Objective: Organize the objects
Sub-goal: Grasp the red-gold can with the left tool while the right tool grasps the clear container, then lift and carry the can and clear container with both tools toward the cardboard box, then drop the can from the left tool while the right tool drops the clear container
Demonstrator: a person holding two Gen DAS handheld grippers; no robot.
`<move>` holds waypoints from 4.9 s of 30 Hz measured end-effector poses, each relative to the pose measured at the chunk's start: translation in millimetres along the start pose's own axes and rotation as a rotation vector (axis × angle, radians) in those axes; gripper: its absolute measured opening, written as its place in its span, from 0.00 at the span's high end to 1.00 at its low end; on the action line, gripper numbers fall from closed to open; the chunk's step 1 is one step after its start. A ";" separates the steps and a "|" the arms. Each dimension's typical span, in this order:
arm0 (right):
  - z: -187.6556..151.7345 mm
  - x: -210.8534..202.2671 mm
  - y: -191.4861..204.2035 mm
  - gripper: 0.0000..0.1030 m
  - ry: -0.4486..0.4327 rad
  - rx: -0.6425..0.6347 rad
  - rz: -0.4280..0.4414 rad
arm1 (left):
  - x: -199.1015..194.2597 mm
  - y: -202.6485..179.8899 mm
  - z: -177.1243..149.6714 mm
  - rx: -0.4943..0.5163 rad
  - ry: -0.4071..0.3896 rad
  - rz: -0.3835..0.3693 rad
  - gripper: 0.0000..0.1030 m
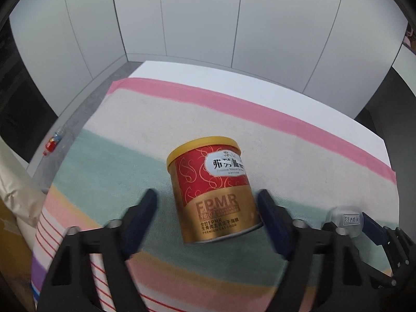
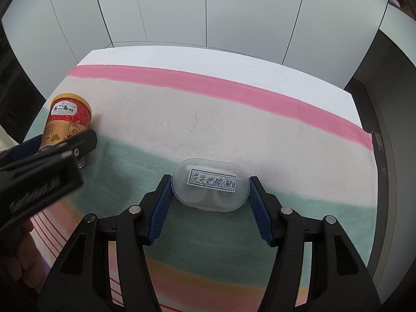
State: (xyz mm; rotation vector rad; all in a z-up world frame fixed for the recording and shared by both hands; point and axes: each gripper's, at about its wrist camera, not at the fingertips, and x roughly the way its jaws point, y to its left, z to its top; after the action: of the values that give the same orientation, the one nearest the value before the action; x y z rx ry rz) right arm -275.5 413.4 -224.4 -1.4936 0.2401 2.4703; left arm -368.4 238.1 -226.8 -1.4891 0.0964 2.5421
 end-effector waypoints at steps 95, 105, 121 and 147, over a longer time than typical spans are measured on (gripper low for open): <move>-72.3 -272.1 220.8 0.41 -0.192 -0.318 0.278 | -335.2 234.4 -148.6 -0.131 -0.243 0.036 0.46; -85.1 -279.3 282.3 0.41 -0.202 -0.414 0.327 | -352.2 276.4 -167.6 -0.203 -0.259 0.092 0.46; -99.3 -285.6 354.6 0.41 -0.199 -0.506 0.399 | -368.1 329.2 -198.3 -0.274 -0.245 0.201 0.38; -132.8 -293.5 468.7 0.40 -0.188 -0.653 0.495 | -406.8 431.3 -262.8 -0.450 -0.281 0.412 0.00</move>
State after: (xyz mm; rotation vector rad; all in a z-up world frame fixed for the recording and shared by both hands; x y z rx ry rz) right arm -168.4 -106.1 -19.0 -1.5361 -0.3047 3.2857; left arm -35.5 -278.8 -20.4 -1.3310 -0.2525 3.2506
